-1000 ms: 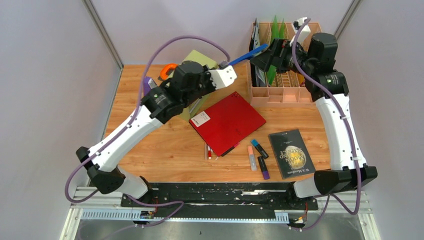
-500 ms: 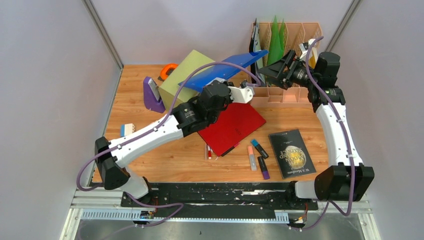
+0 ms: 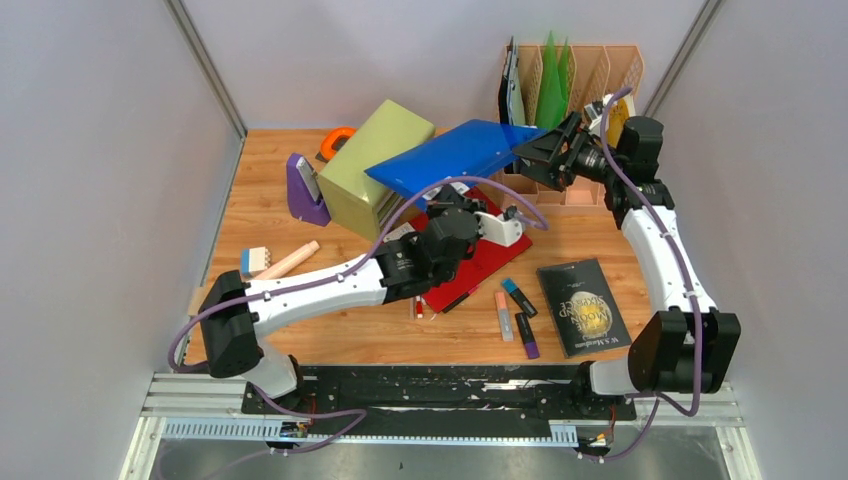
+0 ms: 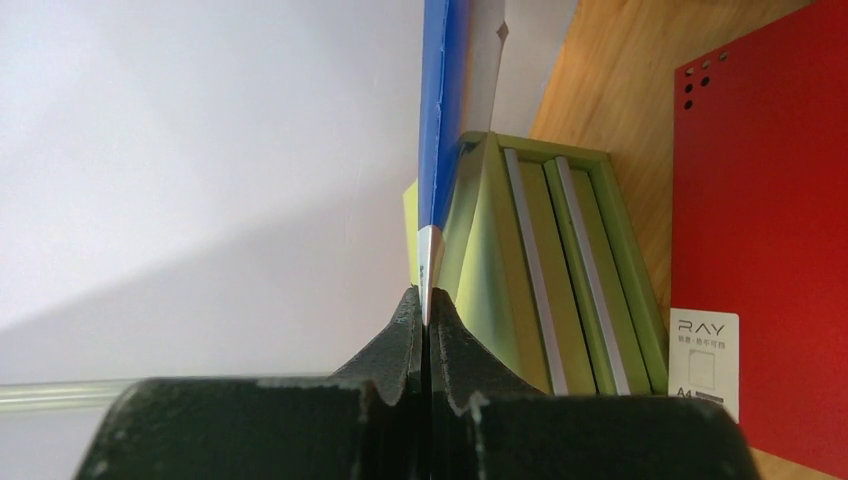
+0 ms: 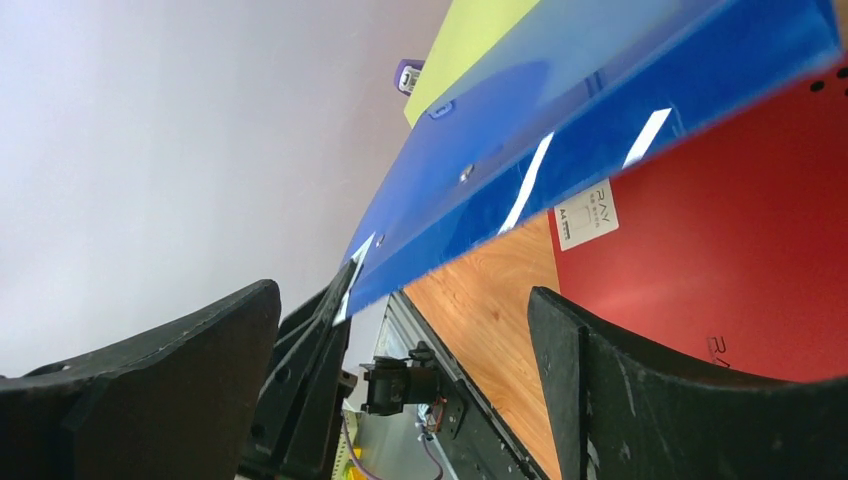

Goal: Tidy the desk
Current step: Pick up the folder from the center of the board.

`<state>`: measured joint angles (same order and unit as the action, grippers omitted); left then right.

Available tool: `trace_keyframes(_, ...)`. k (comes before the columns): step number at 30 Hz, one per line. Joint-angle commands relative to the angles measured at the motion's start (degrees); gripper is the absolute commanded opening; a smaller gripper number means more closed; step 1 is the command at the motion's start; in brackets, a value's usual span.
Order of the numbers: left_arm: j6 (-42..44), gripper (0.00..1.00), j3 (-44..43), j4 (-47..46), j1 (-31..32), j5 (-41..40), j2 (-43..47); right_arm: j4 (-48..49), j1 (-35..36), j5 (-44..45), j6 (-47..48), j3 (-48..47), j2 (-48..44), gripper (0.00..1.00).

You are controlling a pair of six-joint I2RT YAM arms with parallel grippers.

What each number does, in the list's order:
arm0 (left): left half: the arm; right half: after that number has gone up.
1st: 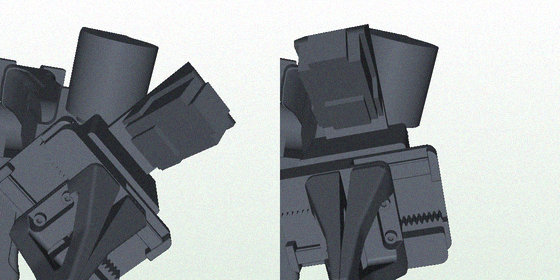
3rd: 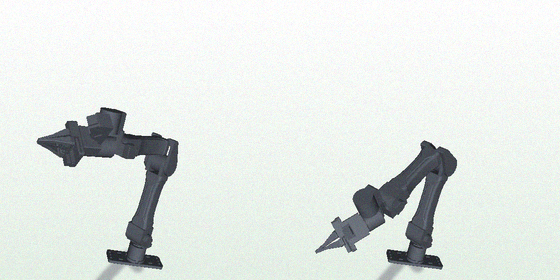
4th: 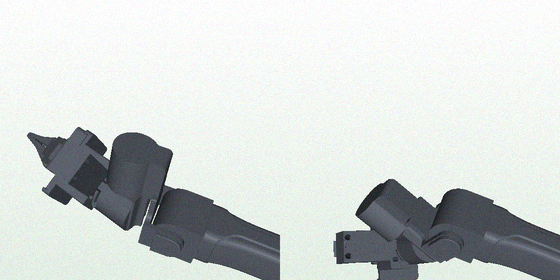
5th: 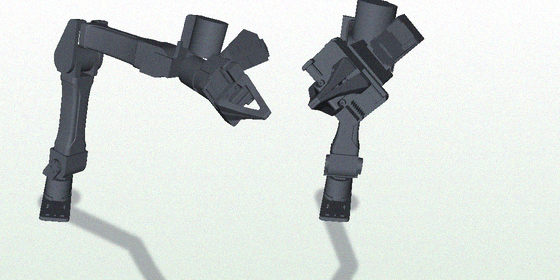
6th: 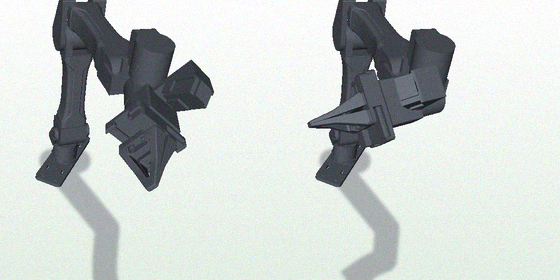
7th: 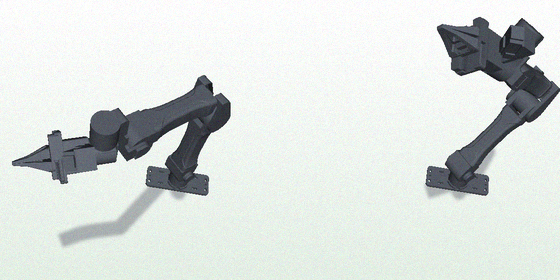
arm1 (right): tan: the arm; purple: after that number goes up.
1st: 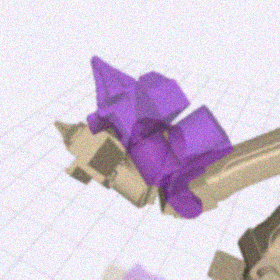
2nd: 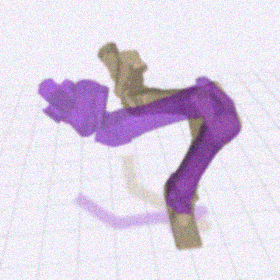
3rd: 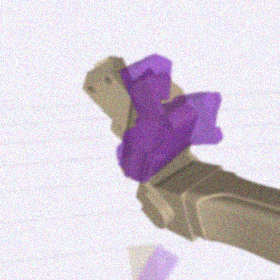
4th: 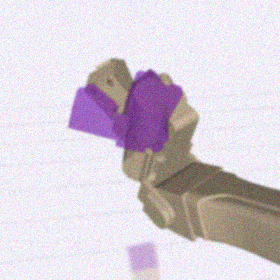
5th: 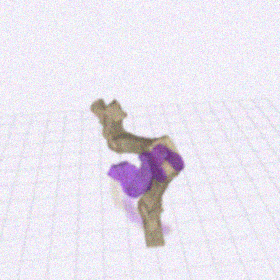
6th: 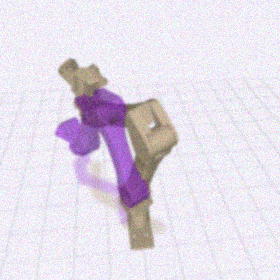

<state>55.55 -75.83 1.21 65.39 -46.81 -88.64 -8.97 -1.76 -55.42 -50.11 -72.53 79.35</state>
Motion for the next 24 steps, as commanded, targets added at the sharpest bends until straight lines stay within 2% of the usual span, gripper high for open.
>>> trace_keyframes(1, 7.6, 0.00, 1.8, -15.1, 2.6, -3.7, 0.1, 4.0, 0.6, -0.7, -1.4, 0.8, 0.9, 0.95)
trace_keyframes(7, 15.0, 0.00, 5.9, -24.3, 5.6, -4.9, -0.5, 5.3, 0.8, -0.6, -1.6, 2.5, 2.3, 0.93)
trace_keyframes(13, 18.8, 0.00, 8.7, -29.9, 7.9, -5.3, -1.1, 5.6, 0.8, -0.3, -1.6, 3.0, 2.8, 0.85)
trace_keyframes(24, 20.7, 0.00, 11.8, -32.1, 10.7, -4.8, -2.3, 7.4, -0.2, 0.2, -3.2, 4.7, 1.4, 0.42)
